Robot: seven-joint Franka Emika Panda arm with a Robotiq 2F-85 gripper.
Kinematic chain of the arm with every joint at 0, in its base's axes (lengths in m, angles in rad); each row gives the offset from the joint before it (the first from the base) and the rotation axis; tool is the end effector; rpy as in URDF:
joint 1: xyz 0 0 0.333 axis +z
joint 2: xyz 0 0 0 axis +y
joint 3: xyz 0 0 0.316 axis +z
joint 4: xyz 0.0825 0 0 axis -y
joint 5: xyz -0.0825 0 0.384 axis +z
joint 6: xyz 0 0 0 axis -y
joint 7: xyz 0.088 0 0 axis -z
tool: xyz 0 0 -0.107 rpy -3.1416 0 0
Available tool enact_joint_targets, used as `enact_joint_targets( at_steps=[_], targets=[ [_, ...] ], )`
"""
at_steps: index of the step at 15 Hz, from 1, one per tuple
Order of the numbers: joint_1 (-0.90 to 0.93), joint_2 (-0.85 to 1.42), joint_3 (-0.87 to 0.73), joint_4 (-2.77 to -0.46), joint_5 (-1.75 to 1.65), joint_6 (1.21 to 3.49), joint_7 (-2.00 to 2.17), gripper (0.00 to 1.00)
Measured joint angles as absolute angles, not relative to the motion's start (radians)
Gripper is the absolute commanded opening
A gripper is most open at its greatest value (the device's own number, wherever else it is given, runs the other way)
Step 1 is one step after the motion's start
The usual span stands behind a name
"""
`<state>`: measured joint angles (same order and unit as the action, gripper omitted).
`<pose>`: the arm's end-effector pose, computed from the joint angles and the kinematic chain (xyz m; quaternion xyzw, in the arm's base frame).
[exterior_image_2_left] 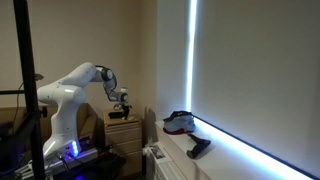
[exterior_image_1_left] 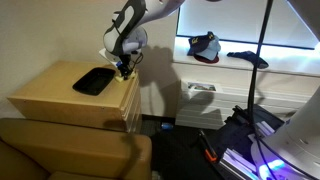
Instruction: Put the yellow sponge directly on top of the chest of drawers
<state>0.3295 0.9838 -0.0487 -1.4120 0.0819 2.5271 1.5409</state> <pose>0.7009 0.2088 0.1193 -0.7945 0.6036 -0.0358 0.0563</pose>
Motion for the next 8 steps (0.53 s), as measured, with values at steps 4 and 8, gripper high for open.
enact_joint_targets(
  at_steps=[4,8],
  targets=[
    [0.330,0.981,-0.049,-1.413,0.072,2.523,1.538,0.85],
    [0.330,0.925,-0.059,-1.422,0.050,2.326,1.540,1.00]
  ],
)
